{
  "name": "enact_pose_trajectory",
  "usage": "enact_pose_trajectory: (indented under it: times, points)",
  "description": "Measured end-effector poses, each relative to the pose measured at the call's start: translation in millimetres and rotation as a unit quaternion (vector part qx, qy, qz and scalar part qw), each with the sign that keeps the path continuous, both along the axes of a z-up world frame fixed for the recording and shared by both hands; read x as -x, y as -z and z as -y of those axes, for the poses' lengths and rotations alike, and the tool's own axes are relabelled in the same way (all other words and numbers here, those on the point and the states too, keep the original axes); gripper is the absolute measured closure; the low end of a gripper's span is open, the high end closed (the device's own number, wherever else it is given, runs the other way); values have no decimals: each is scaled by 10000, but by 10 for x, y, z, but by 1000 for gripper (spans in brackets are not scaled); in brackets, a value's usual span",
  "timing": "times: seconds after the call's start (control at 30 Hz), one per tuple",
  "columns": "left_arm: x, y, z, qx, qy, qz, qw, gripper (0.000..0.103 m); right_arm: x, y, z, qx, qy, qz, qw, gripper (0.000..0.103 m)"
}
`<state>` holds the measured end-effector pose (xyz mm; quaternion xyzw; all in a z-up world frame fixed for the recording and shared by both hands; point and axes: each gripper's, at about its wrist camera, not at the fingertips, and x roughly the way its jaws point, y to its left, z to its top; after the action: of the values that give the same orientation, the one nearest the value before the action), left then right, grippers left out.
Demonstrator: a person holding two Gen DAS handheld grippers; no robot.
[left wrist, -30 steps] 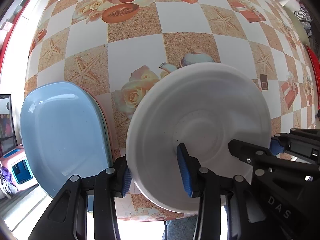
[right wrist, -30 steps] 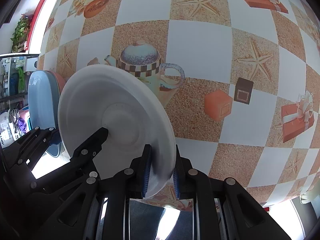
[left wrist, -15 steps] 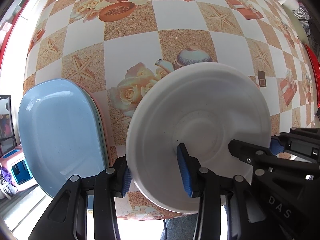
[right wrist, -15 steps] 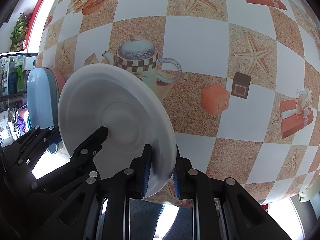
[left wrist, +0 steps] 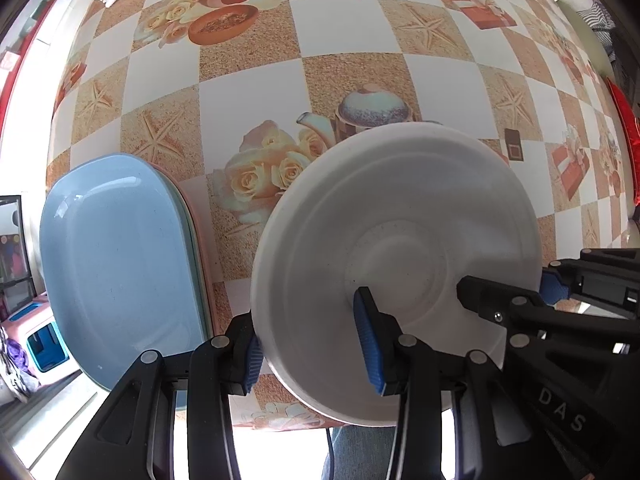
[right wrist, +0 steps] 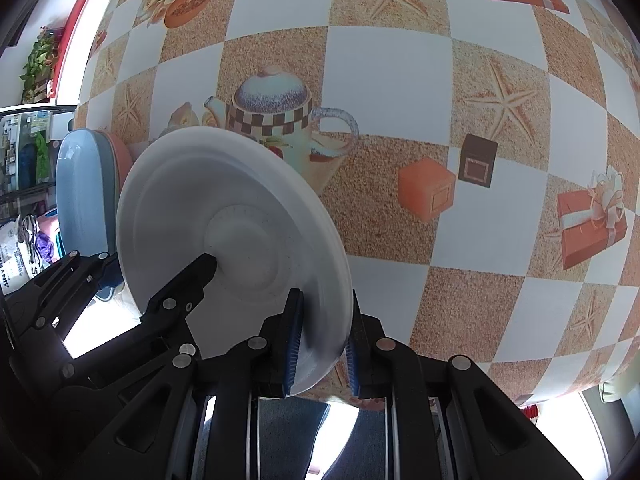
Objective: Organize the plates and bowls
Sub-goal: 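Carry the white stack with both tools onto the blue plate, open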
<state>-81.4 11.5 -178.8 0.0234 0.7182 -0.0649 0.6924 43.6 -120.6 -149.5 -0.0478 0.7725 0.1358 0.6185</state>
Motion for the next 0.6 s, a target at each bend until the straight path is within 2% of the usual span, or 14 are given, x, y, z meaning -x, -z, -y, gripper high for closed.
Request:
enact_pose_trajectory:
  times: [0.2, 0.6]
  points:
    - [-19, -204, 0, 9, 9, 121, 9999, 59, -15, -104, 4, 0, -28, 32, 10000, 82]
    - [-127, -643, -201, 111, -259, 461, 9985, 59, -163, -528, -114, -230, -92, 390, 9989, 82]
